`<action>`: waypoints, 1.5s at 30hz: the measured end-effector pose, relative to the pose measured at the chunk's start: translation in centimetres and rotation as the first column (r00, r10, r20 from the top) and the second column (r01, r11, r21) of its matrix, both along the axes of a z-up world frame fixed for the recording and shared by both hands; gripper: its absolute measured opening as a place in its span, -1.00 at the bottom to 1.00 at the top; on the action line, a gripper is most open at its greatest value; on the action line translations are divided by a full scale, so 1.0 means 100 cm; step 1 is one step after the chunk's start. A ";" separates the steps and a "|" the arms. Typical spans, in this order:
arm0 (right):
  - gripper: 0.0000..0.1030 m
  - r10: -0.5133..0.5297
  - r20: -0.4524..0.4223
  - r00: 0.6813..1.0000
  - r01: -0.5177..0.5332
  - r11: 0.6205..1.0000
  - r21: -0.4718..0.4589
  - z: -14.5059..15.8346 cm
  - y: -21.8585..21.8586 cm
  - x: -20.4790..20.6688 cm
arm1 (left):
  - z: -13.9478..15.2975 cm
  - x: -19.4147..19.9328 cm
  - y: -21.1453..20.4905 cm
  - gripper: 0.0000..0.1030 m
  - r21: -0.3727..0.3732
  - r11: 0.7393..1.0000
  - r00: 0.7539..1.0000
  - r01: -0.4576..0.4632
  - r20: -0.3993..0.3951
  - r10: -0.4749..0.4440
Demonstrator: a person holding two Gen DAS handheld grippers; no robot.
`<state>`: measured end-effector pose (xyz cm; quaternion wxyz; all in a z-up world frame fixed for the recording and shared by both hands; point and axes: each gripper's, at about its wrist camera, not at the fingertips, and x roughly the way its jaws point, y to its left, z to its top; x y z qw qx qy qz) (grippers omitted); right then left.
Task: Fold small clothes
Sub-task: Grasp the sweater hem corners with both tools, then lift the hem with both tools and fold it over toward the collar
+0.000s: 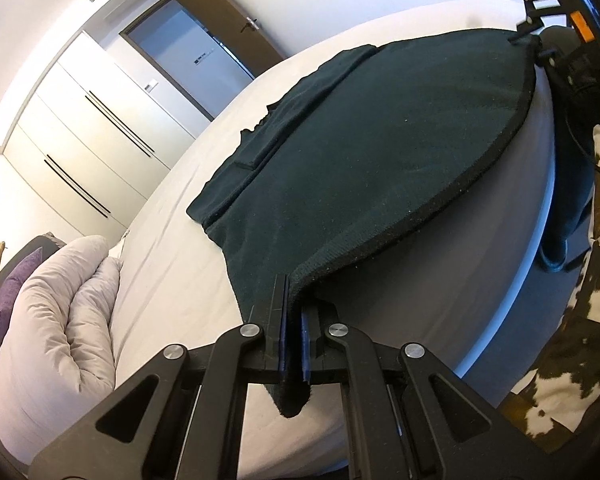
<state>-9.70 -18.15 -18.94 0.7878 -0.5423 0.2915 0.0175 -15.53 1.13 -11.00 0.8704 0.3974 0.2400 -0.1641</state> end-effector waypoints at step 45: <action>-0.94 -0.100 0.152 0.983 0.049 0.949 0.310 0.116 -0.047 0.093 | 0.095 0.068 0.003 -0.94 -0.242 0.966 0.989 -0.090 0.090 0.115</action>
